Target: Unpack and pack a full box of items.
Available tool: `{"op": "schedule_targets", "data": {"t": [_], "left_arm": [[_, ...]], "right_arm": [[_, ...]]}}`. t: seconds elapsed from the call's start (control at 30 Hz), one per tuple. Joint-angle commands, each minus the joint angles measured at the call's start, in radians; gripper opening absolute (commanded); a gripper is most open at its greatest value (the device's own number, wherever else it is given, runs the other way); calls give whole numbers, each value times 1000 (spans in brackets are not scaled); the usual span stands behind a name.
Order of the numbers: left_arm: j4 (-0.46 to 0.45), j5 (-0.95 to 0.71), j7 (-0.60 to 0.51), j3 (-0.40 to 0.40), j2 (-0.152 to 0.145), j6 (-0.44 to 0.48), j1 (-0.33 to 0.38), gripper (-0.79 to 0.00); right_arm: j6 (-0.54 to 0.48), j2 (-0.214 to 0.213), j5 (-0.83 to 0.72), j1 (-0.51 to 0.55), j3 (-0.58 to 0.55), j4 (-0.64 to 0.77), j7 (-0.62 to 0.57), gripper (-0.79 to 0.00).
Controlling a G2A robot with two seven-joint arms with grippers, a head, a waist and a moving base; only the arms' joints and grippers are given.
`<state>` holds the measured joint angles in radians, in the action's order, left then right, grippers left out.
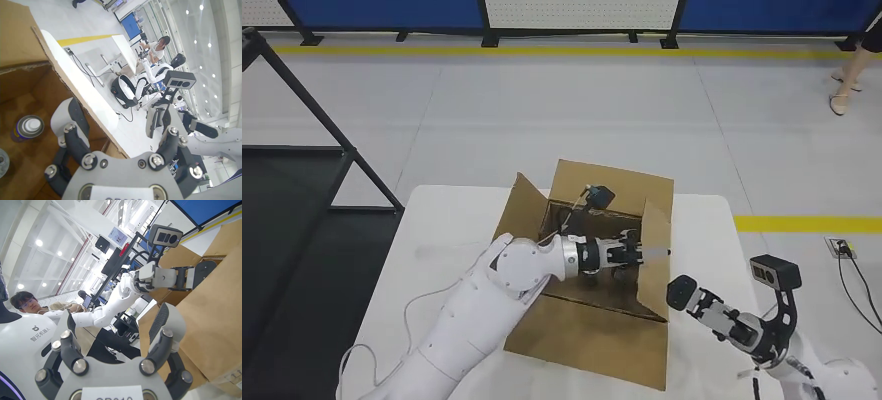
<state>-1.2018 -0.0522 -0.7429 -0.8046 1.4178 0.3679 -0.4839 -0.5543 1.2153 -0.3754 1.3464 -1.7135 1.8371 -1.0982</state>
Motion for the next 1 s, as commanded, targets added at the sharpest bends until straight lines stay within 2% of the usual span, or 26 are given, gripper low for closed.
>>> {"op": "schedule_targets", "data": {"t": [0.0, 0.23, 0.5, 0.77, 0.97], "left_arm": [[-21, 5, 14, 8, 6, -8, 5, 0], [-27, 16, 61, 70, 42, -43, 51, 0], [76, -15, 85, 158, 104, -38, 116, 0], [202, -52, 108, 218, 170, -6, 174, 0], [290, -70, 103, 229, 205, 24, 208, 0]], "right_arm": [[-5, -3, -3, 12, -6, 7, -1, 0], [-55, -17, -38, 71, -42, 50, -40, 0], [-124, -29, -148, 152, -96, 93, -43, 0], [-99, -34, -19, 152, -58, 99, 22, 0], [-73, -34, 122, 154, -36, 111, 131, 0]]}}
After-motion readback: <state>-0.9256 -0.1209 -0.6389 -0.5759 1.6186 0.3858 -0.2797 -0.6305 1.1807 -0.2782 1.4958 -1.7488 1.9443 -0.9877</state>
